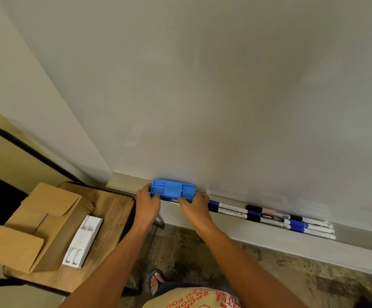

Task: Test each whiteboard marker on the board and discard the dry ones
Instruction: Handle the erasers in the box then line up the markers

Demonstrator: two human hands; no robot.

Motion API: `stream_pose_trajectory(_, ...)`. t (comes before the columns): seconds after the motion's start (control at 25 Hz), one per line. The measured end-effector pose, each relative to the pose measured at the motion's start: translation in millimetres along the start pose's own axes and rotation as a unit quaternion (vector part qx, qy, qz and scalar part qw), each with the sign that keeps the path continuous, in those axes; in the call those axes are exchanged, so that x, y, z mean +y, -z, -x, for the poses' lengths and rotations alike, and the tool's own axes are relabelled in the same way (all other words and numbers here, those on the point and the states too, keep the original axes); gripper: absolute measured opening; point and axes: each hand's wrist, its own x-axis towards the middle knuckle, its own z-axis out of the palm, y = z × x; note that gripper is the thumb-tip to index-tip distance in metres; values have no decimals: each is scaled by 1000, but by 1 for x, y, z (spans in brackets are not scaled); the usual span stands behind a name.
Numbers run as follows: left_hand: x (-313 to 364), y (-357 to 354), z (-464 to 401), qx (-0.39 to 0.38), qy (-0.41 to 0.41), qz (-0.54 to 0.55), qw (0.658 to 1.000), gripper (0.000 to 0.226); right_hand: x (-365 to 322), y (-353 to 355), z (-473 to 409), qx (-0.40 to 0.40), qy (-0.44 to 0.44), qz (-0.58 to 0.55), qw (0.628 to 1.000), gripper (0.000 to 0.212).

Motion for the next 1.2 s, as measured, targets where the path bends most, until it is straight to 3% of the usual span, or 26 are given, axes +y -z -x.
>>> stream_pose_trajectory(0.44,-17,-20,-23,-109,9,-65,992,41,8,9,3,5,-33,-55,998,44)
stream_pose_trajectory(0.76,-35,-30,-36,-129,5,-83,988,45,9,6,17,-23,-29,10,999,58)
stream_pose_trajectory(1.2,-31,-36,-24,-146,-2,-102,984,43,9,9,35,-25,23,6,999,65)
